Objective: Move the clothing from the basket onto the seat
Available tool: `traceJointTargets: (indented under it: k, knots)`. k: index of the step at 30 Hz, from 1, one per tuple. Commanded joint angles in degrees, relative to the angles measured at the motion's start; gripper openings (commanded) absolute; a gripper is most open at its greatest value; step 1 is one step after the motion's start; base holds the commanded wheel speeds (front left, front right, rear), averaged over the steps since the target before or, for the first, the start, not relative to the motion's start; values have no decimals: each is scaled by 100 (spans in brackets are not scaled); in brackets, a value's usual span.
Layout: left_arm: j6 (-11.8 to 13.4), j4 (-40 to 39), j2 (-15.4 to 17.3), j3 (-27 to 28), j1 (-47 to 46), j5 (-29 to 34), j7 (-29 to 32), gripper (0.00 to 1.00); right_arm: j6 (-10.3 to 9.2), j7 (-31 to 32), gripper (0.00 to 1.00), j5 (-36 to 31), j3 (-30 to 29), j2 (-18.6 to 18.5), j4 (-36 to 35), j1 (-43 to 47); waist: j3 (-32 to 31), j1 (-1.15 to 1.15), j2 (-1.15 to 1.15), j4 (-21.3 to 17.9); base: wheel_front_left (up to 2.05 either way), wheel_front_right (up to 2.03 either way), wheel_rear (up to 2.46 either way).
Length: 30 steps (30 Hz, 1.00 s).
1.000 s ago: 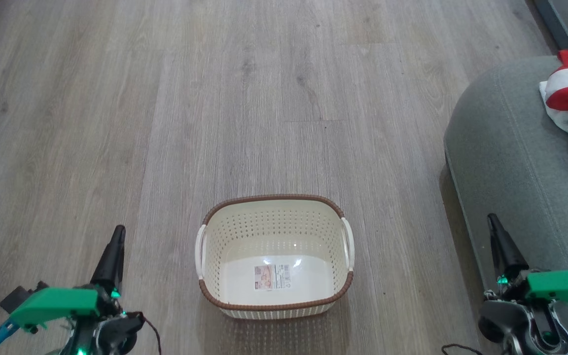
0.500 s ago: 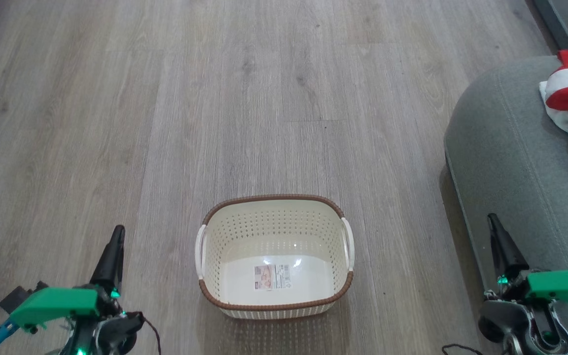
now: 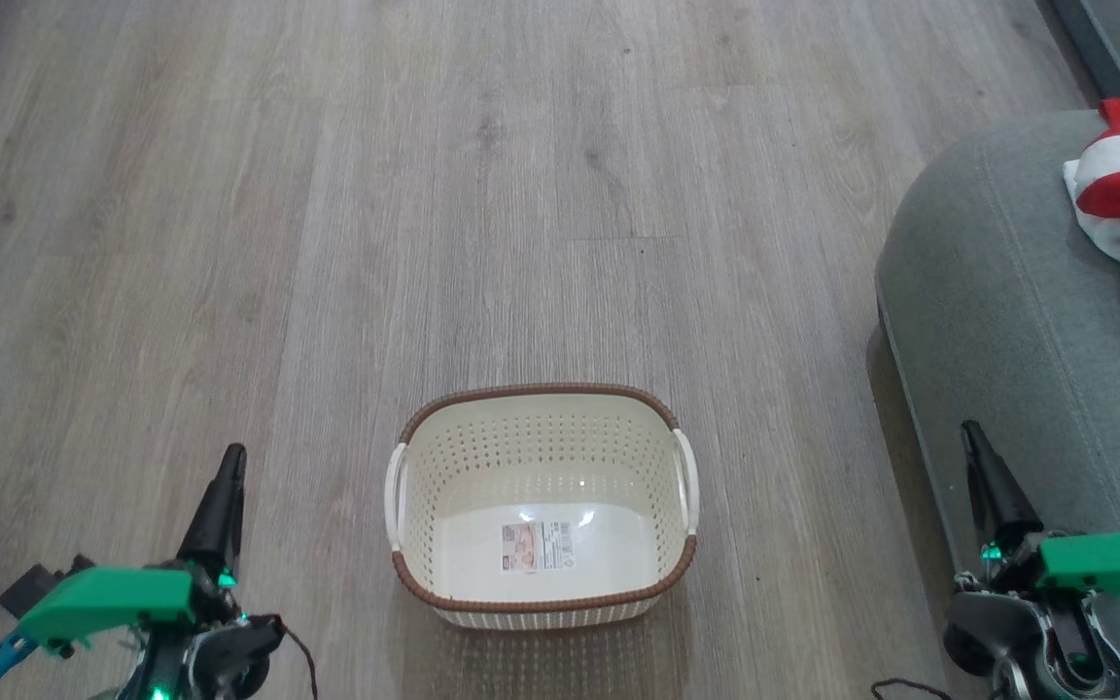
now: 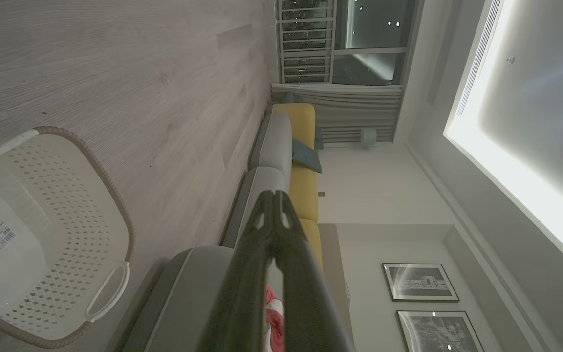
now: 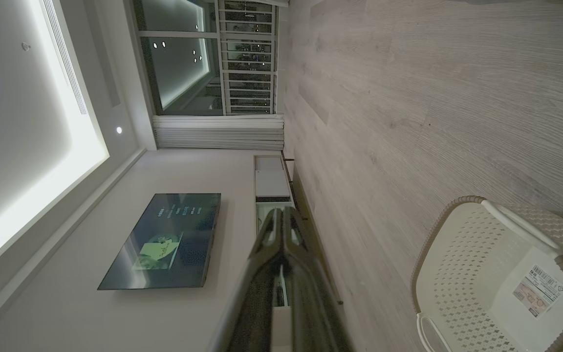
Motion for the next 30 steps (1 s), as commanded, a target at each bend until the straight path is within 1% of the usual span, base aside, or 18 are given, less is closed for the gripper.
traceJointTargets:
  k: [1,30]
  knots:
    - [-53,-196,44,197,-287,-33,44,0,-1,34,0,33,102,-19,-223,-323,0,0,0,0,0,0,0]
    - [-53,-197,44,197,-287,-33,43,0,-1,34,0,34,102,-19,-223,-323,0,0,0,0,0,0,0]
